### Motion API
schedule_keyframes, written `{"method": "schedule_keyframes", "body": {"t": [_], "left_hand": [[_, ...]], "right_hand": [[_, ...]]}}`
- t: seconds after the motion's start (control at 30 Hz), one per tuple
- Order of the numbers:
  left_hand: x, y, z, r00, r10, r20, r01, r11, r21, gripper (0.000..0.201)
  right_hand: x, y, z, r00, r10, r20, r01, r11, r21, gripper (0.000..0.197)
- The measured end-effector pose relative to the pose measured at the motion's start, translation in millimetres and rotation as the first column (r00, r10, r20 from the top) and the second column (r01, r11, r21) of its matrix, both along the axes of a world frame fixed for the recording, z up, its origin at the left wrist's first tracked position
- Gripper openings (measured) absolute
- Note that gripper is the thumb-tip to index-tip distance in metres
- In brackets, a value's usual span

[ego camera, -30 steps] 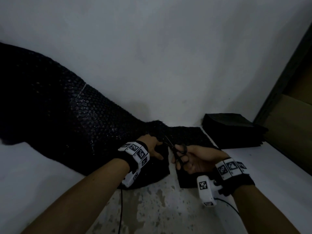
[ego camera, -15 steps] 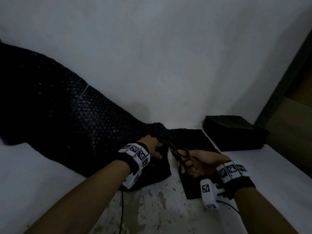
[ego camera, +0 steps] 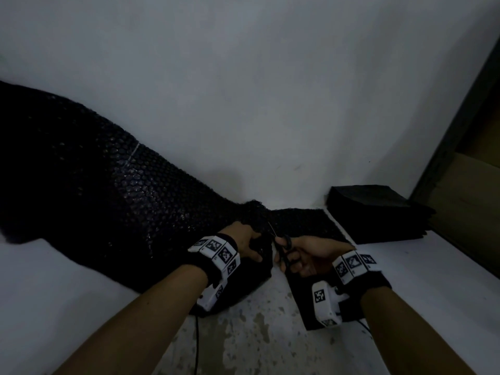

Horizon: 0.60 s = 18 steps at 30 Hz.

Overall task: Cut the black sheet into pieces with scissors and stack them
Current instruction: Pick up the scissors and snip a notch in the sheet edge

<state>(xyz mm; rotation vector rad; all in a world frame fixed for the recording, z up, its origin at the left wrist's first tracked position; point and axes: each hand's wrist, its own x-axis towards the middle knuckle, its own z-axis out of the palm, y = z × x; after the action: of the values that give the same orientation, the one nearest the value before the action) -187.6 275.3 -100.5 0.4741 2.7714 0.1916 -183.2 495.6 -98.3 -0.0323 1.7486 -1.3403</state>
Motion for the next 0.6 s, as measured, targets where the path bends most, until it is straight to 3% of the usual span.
{"method": "schedule_keyframes", "body": {"t": [0.23, 0.43, 0.6], "left_hand": [[2.7, -0.2, 1.5, 1.0, -0.004, 0.003, 0.004, 1.0, 0.014, 0.087], [3.3, 0.4, 0.8, 1.0, 0.004, -0.014, -0.004, 0.999, 0.039, 0.092], [-2.1, 8.5, 11.8, 1.0, -0.016, -0.016, 0.015, 0.994, -0.11, 0.104]], "right_hand": [[-8.4, -5.4, -0.9, 0.995, 0.042, -0.093, -0.035, 0.996, 0.079, 0.046], [-8.5, -6.7, -3.8, 0.995, 0.022, -0.102, -0.018, 0.999, 0.035, 0.049], [-5.6, -7.2, -4.4, 0.992, -0.015, -0.123, 0.018, 1.0, 0.024, 0.046]]}}
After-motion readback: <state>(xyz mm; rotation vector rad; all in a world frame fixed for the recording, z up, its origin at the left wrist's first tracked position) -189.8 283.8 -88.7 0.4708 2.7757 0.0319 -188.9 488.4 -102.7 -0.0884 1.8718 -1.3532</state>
